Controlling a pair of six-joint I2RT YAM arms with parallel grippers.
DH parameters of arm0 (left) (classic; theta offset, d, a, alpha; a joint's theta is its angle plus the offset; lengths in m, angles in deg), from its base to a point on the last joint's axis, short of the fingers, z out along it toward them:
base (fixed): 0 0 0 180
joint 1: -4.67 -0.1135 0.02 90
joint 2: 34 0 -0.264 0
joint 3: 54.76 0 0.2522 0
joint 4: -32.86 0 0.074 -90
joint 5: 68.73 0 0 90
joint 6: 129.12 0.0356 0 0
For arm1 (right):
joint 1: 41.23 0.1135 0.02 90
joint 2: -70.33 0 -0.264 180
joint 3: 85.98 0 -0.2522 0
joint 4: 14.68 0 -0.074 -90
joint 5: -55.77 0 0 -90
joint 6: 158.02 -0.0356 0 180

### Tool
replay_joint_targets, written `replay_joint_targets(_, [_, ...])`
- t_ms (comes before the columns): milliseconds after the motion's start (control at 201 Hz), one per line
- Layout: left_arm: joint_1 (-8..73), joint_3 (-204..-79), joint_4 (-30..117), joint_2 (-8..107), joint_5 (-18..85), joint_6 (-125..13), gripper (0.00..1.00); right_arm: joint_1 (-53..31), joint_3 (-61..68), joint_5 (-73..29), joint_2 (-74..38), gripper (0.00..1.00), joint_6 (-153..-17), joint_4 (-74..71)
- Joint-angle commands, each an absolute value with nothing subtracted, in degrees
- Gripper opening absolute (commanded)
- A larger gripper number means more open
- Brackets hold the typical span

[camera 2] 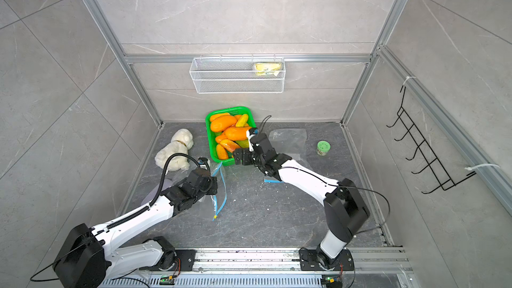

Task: Place the mango in a zip-top bag and seal the zipper
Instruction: Pick up the zipper food storage bag at the center of the board, then move the basket to the center of the board.

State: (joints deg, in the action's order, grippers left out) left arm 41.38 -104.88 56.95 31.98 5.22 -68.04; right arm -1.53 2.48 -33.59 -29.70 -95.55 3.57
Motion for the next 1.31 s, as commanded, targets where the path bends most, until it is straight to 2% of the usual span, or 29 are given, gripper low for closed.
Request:
replay_joint_targets(0, [38.58,-105.02,52.36,32.04,12.03,-68.60,0.00,-1.41,-8.42,-41.88,-38.86,1.00,-99.31,8.85])
replay_joint_targets(169, [36.34,-105.44,52.54,31.33,12.80,-68.51,0.00,-1.55,-28.30,-41.78,-53.61,1.00,-103.80,15.12])
replay_joint_targets(284, [35.36,-104.93,52.91,30.42,13.05,-68.84,0.00,-0.92,-45.78,-43.82,-64.46,1.00,-103.00,24.69])
replay_joint_targets(373, [34.92,-103.93,52.61,29.42,12.94,-69.29,0.00,-0.60,-60.89,-46.43,-72.98,1.00,-99.41,33.15])
replay_joint_targets(493, [33.93,-102.82,52.64,28.35,13.65,-69.92,0.00,-0.32,-90.75,-48.67,-88.09,1.00,-89.27,45.99])
replay_joint_targets(568, [33.33,-102.89,53.48,27.89,14.10,-70.42,0.00,-0.40,-99.49,-48.41,-92.79,1.00,-79.72,48.91])
replay_joint_targets(632, [33.15,-102.88,53.93,27.35,14.40,-70.57,0.00,-0.73,-98.13,-47.82,-92.67,1.00,-71.15,49.14])
replay_joint_targets(732, [32.84,-102.53,53.63,26.79,14.83,-70.51,0.00,-1.19,-84.22,-45.04,-86.83,1.00,-61.47,44.40])
replay_joint_targets(801, [32.62,-102.69,53.55,26.81,15.20,-70.48,0.00,-1.47,-74.54,-45.60,-82.43,1.00,-58.96,39.33])
replay_joint_targets(866, [32.54,-102.80,53.42,26.97,15.44,-70.34,0.00,-2.39,-70.70,-43.08,-80.60,1.00,-58.27,37.08])
replay_joint_targets(1130, [32.34,-102.36,53.11,27.56,15.56,-70.27,0.00,-3.78,-85.34,-45.57,-88.85,1.00,-51.65,44.27])
replay_joint_targets(1304, [32.10,-102.60,52.09,28.10,16.77,-69.48,0.00,-5.07,-82.51,-43.20,-88.19,1.00,-46.67,45.26])
